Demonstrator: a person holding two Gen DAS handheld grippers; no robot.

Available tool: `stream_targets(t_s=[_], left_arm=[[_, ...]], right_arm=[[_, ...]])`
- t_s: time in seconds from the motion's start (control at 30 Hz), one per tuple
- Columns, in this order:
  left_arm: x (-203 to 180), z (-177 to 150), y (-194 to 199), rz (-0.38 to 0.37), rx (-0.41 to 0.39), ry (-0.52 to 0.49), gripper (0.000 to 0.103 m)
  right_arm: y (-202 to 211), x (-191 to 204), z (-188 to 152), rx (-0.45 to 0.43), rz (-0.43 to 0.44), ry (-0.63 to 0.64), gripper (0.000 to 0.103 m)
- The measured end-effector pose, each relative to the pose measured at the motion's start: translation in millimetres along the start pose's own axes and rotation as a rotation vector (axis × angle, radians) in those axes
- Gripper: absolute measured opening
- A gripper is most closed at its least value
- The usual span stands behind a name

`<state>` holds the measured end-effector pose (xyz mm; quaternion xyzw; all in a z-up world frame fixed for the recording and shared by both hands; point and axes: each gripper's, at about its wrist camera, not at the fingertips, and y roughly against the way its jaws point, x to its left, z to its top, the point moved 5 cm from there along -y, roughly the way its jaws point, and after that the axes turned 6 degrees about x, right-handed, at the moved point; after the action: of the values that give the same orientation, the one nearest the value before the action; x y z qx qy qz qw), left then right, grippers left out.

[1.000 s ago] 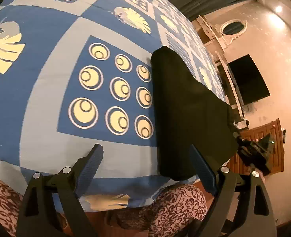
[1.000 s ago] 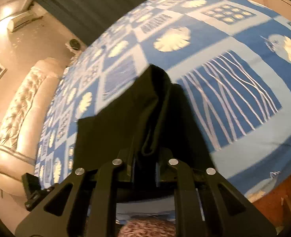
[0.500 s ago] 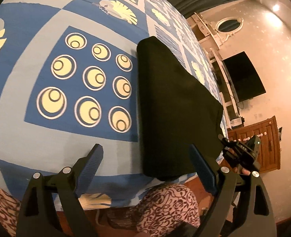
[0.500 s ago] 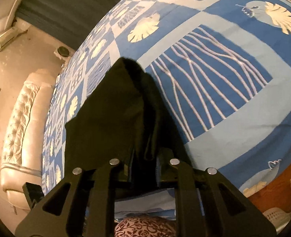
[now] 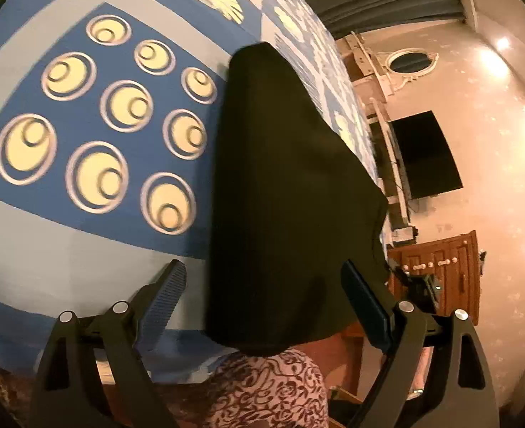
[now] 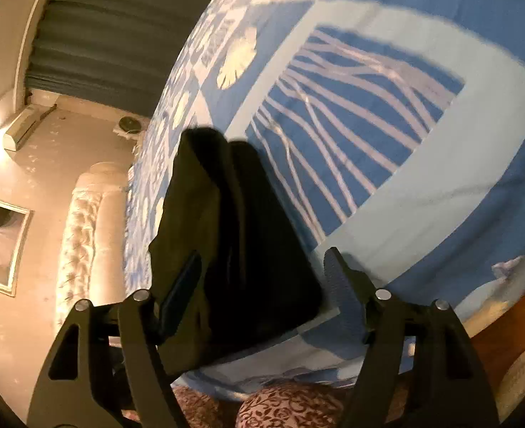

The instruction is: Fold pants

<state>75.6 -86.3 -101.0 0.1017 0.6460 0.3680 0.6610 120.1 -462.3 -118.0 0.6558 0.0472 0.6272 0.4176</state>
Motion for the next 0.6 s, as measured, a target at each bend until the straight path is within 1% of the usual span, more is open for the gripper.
stream_targets(t_s=[0.1,0.23,0.33,0.43,0.53,0.6], left_arm=[[-4,-2,-4,-0.041,0.004,0.006,0.087],[-2,-5,-7,-0.119,0.001,0.037,0.087],[3,-6,-7,-0.154,-0.014,0.045,0.087],[2,-6,-5,-0.165,-0.019,0.040,0.087],[0,-5,-4,-0.194,-0.022,0.055,0.087],[0,-4,-5,-0.192,-0.023,0.053,0.088]], right_arm=[[-11,-2,-4,0.031,0.023,-0.012,0.074],[-14,-2,-5,0.035,0.044,-0.012,0.076],[-15,-5,-5,0.038,0.068,-0.024,0.076],[-10,-10,-5,0.033,0.104,-0.060,0.076],[-6,-11,-3,0.017,0.086,-0.050,0.076],[-5,-10,-2,0.006,0.070,-0.036,0.076]])
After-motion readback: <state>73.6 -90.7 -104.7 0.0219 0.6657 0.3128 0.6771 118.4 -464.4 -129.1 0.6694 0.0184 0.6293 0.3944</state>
